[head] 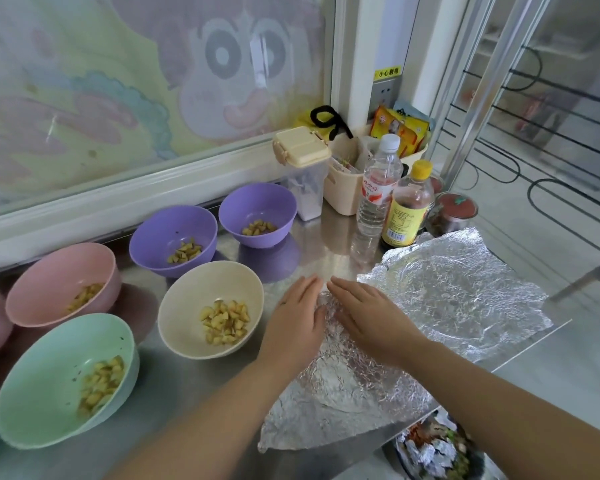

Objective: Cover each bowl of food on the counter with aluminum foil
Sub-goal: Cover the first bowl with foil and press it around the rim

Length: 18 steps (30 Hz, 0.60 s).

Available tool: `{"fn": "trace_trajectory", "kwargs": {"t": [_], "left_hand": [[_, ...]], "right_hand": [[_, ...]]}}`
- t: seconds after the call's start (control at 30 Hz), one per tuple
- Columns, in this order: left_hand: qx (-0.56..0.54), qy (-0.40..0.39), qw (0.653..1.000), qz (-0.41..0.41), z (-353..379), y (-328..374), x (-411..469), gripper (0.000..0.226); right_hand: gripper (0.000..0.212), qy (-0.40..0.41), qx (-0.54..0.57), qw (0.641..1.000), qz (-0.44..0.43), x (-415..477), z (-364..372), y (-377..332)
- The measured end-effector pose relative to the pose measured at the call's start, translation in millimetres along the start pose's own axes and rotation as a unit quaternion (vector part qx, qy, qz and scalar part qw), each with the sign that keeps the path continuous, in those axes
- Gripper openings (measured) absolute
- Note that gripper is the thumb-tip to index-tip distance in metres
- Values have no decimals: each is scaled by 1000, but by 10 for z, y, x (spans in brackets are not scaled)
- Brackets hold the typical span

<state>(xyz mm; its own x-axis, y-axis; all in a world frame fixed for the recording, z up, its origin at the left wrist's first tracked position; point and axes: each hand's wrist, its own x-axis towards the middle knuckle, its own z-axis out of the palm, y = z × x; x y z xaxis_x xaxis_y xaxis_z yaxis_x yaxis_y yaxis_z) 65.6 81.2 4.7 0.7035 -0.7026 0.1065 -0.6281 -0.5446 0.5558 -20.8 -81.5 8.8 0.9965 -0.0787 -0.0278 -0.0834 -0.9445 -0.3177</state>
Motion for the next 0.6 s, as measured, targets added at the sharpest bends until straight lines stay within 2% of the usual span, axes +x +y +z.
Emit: {"fn": "trace_trajectory", "kwargs": {"t": [0.1,0.3,0.4,0.6], "left_hand": [[-40,-16,999,-22,73,-32,63,43],[-135,7,987,-85,73,-75,76,34],[-219,-3,966,-136,91,-120,98,31],[-329,-33,925,-189,106,-165,131,30]], "right_hand": [[46,4,54,998,21,71,31,57],[30,87,163,976,117,185,98,45],[23,62,205,962,168,289,52,103],[15,-16,244,957,158,418,-51,220]]}}
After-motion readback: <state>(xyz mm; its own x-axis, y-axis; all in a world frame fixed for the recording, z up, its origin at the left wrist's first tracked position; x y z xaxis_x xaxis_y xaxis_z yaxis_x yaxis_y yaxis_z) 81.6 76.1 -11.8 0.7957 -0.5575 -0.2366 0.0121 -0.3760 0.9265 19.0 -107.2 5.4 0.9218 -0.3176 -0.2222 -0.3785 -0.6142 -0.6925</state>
